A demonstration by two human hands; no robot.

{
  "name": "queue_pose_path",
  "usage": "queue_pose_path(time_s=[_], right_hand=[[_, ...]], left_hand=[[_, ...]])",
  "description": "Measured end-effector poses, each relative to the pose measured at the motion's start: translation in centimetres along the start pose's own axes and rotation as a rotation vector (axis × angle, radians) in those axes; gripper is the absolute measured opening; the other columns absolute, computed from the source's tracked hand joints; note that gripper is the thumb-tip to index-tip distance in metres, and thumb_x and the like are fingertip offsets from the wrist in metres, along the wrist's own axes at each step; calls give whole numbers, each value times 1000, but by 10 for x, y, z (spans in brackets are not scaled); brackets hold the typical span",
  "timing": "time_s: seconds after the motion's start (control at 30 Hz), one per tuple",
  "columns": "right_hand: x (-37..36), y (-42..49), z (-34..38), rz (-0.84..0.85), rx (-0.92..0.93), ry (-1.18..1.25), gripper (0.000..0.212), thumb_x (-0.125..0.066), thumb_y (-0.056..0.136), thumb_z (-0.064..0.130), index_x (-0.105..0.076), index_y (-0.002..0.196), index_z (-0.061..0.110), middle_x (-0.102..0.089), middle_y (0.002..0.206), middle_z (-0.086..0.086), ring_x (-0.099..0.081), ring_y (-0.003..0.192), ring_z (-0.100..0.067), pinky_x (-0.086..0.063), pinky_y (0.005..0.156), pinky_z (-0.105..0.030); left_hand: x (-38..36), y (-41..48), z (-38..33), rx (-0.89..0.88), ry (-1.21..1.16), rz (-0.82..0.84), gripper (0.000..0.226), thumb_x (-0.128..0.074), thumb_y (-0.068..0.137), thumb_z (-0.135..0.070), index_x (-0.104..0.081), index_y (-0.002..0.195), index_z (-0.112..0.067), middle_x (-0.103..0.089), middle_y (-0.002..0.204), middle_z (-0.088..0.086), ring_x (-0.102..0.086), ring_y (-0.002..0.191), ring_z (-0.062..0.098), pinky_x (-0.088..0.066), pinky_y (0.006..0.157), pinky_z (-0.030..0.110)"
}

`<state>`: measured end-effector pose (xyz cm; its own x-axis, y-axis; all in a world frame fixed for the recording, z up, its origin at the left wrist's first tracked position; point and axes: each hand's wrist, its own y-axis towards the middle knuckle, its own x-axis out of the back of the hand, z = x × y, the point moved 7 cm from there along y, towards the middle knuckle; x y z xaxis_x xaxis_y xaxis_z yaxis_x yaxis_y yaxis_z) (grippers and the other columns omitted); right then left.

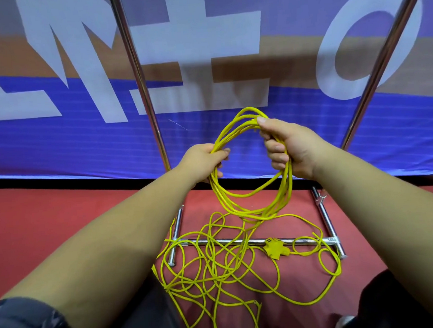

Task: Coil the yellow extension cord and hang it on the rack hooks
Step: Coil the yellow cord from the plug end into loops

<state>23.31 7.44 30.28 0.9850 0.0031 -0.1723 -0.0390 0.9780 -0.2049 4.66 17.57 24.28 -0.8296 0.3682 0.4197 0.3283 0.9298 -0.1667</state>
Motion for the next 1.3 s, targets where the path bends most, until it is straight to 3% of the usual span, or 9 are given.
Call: queue_pose_path(time_s=[0.17, 0.3, 0.4, 0.53, 0.77, 0.97, 1.07, 1.17, 1.3], right_hand=[[9, 2, 4, -35, 36, -29, 28, -69, 99, 39, -51, 85, 23, -28, 59, 3, -23, 40, -11, -24, 41, -25], [14, 4, 7, -45, 67, -40, 27, -68, 101, 38, -54, 86, 20, -27, 59, 2, -22, 42, -12, -24, 43, -26], [17, 5, 5, -45, 68, -92, 27, -67, 102, 39, -56, 88, 18, -26, 60, 1, -21, 46, -14, -24, 46, -28], [21, 4, 7, -86, 66, -124, 30, -69, 100, 42, -55, 87, 19, -24, 59, 4, -18, 47, -13, -21, 47, -28], [27, -2, 12, -181, 70, -40, 46, -68, 95, 62, -54, 84, 19, -25, 58, 5, -16, 48, -13, -18, 46, -28], [33, -5, 9, -229, 107, -90, 42, -66, 98, 56, -54, 84, 18, -28, 56, 5, -20, 47, -14, -20, 47, -27], [33, -7, 9, -252, 118, -76, 41, -66, 100, 54, -54, 84, 18, -29, 55, 6, -20, 46, -14, -20, 48, -27], [34, -10, 10, -273, 120, -64, 36, -64, 102, 48, -54, 84, 18, -29, 57, 5, -20, 48, -14, -19, 48, -27], [36, -13, 15, -264, 116, -18, 32, -62, 104, 43, -57, 85, 18, -28, 58, 6, -20, 48, -13, -21, 46, -26]], left_hand=[[17, 12, 8, -25, 43, -83, 30, -75, 94, -33, -70, 107, -7, -68, 81, 5, -65, 68, 18, -56, 66, 34], [2, 8, 26, 204, -215, 61, 31, -71, 96, -44, -72, 108, -15, -71, 106, 7, -66, 98, 21, -49, 88, 41], [-6, 1, 30, 335, -252, 142, 37, -58, 99, -58, -69, 102, -23, -71, 101, 3, -69, 103, 35, -42, 97, 54], [-5, 3, 25, 274, -339, 97, 40, -60, 101, -54, -65, 100, -14, -56, 77, 4, -73, 74, 32, -63, 76, 52], [6, 6, 9, 91, -266, -44, 28, -72, 97, -39, -70, 110, -15, -57, 73, 1, -68, 53, 18, -58, 48, 32], [-2, 8, 20, 112, -152, 80, 30, -83, 88, -29, -64, 106, -14, -70, 97, 11, -72, 88, 22, -61, 75, 35], [-13, 0, 36, 248, -8, 173, 63, -83, 82, -55, -59, 118, -9, -66, 118, 8, -71, 97, 22, -60, 78, 35], [-39, -15, 61, 428, 131, 383, 89, -55, 91, -76, -42, 146, -8, -60, 137, 16, -74, 104, 34, -62, 81, 44], [-79, -41, 77, 534, 180, 485, 55, -34, 112, -42, -36, 153, -5, -56, 145, 16, -69, 106, 39, -56, 82, 46]])
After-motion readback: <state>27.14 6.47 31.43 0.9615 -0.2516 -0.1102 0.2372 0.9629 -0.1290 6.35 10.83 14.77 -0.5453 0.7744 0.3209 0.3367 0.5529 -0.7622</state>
